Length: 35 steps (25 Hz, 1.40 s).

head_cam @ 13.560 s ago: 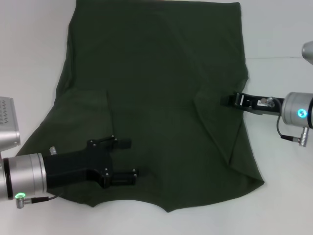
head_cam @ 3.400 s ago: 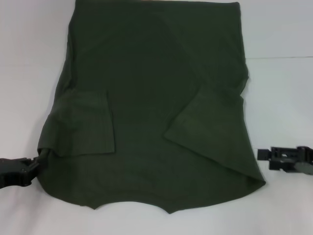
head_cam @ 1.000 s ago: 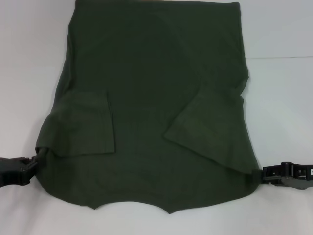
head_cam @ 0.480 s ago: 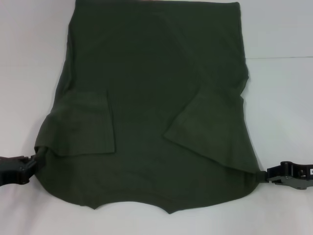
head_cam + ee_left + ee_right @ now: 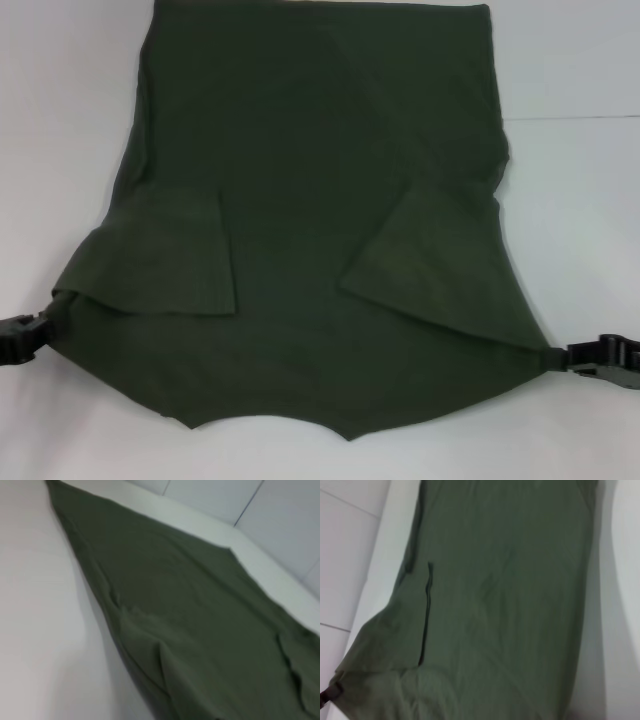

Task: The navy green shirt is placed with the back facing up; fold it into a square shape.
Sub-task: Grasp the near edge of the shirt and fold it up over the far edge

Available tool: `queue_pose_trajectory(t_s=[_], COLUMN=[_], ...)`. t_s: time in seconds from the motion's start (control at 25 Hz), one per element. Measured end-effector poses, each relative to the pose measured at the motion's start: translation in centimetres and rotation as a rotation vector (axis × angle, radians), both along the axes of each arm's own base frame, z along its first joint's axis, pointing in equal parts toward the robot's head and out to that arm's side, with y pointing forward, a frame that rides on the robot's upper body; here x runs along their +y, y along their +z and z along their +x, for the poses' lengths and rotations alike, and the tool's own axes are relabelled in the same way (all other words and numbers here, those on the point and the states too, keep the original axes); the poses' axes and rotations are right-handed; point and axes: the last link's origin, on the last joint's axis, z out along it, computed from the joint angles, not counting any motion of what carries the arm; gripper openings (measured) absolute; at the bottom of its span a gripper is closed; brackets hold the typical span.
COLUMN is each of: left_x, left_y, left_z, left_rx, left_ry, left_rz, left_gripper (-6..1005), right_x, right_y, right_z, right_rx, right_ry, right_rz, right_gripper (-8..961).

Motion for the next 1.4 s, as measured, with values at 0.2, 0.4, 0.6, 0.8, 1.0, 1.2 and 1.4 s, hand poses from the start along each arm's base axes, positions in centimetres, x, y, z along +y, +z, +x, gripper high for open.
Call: queue_pose_trajectory(t_s=[0.2,0.4,0.6,0.8,1.0,1.2,1.4], left_x=[-0.8,-2.0,-3.7,-5.9,-7.7,-8.9,-9.7], left_y=[0.3,-0.2,-0.9,-1.3,-1.8,-2.4,-2.7], left_z=[0.3,0.8,1.2,1.1,1.0,0.9,0.8], left_rx=[-0.071,-0.151,-0.259,-0.332,-0.384,-0.419,-0.429], left_ry=[0.003,0.003,0.0,0.011,0.023,0.034,0.044], left_rz=[-0.009,-0.049,-0.076,-0.098,-0.117,-0.135,-0.155], left_gripper=[48,48,48,48,48,48,48], right_x=[-1.1,-2.6,-4.6,-6.7,-8.4,-9.5,-10.2], right_y=[0.6,1.3,2.7,4.1,4.7,4.8,4.7], right_z=[0.8,1.5,2.5,3.3,3.9,4.4,4.6], right_rx=[0.006,0.019,0.036,0.041,0.043,0.041,0.045], right_ry=[0.024,0.059,0.071,0.077,0.072,0.06,0.041], right_rz=[0.042,0.076,0.134,0.175,0.195,0.196,0.203], right_gripper=[25,25,25,26,25,26,25])
